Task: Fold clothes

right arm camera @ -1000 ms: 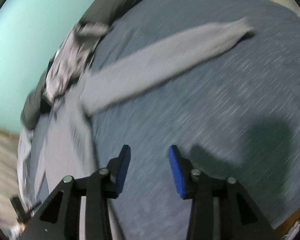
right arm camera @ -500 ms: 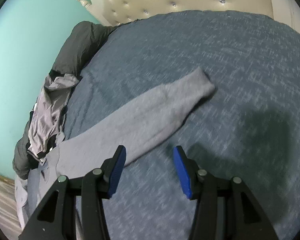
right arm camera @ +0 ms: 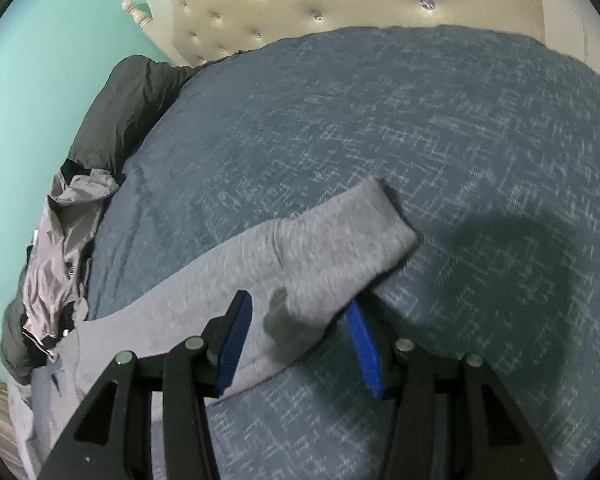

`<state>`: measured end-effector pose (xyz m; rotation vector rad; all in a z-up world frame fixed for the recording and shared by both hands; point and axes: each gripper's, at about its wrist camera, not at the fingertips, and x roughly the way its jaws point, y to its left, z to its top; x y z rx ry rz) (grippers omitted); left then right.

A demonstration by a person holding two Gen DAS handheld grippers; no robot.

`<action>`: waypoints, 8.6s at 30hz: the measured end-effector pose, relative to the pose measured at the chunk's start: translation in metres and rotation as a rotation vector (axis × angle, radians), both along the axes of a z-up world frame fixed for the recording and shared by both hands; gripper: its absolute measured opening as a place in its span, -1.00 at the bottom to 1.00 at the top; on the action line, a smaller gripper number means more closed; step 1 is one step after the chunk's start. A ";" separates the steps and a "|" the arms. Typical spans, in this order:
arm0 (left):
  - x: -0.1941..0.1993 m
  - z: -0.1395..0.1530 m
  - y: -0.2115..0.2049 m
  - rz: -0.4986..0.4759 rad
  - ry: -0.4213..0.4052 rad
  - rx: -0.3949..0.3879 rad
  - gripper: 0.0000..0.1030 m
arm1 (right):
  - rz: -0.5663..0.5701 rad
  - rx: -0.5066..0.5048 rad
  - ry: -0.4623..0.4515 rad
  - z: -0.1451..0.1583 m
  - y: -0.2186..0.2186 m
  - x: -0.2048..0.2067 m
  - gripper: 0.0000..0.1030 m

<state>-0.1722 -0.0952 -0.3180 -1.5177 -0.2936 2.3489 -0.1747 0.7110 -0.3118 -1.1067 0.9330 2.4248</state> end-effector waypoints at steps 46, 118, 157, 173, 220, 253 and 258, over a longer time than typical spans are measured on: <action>0.007 0.038 -0.002 0.007 0.082 0.028 -0.43 | 0.619 0.161 0.282 0.165 -0.275 -0.044 -0.86; 0.009 -0.019 0.046 -0.127 -0.034 0.058 -0.05 | 1.160 0.081 -0.070 0.031 -0.450 0.023 -0.54; -0.003 0.072 -0.005 -0.109 0.157 0.111 -0.93 | 0.863 0.306 -0.159 -0.020 -0.369 -0.068 -0.25; -0.011 0.070 -0.031 -0.063 0.156 0.116 -0.93 | 0.963 0.264 -0.085 -0.021 -0.394 -0.083 -0.25; -0.004 0.044 -0.037 -0.052 0.086 0.102 -0.93 | 0.832 0.167 -0.046 -0.014 -0.383 -0.068 -0.85; 0.004 0.013 -0.065 0.002 -0.019 0.150 -0.93 | 0.735 0.200 -0.081 -0.023 -0.371 -0.100 -0.95; 0.010 0.003 -0.061 -0.025 -0.052 0.116 -0.93 | 0.769 0.205 -0.083 -0.021 -0.376 -0.102 -0.94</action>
